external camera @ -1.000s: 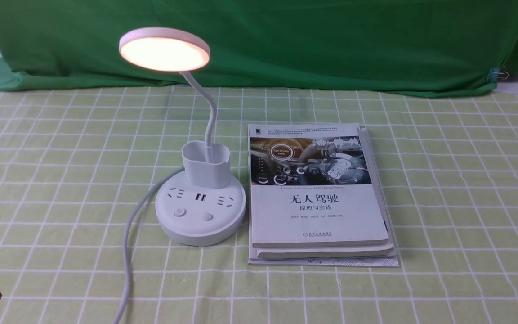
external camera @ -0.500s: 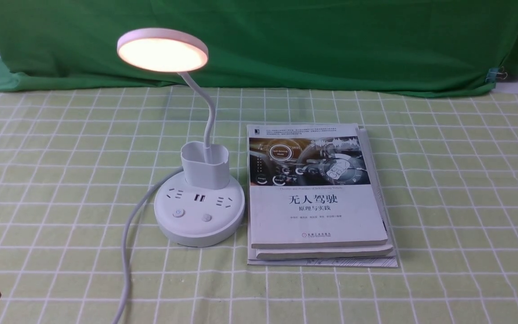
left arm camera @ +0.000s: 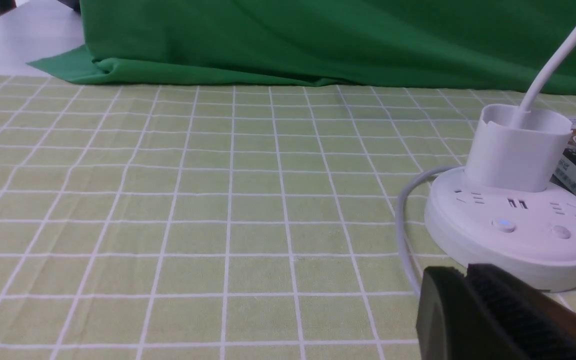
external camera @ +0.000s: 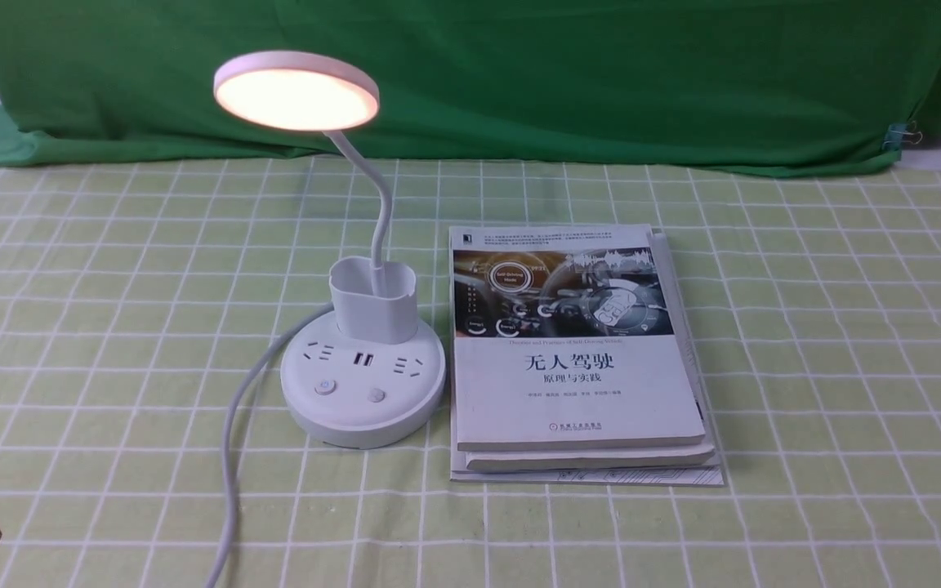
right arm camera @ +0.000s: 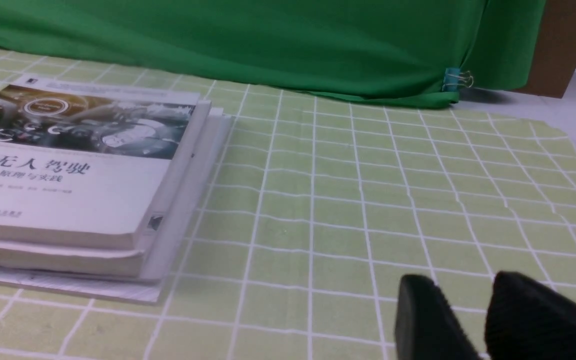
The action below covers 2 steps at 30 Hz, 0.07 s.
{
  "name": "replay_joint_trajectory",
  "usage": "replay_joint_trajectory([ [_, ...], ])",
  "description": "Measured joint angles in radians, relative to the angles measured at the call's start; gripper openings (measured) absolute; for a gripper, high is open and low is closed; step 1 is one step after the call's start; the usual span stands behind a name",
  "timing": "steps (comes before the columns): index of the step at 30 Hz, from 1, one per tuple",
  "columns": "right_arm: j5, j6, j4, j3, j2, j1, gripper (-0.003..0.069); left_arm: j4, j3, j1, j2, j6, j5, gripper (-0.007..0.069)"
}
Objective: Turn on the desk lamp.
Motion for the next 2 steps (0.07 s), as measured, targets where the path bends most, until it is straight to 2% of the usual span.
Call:
replay_joint_trajectory([
  [2,0.000,0.000,0.000,0.000,0.000,0.000,0.0245,0.000,0.000,0.000,0.000,0.000,0.000,0.0019],
])
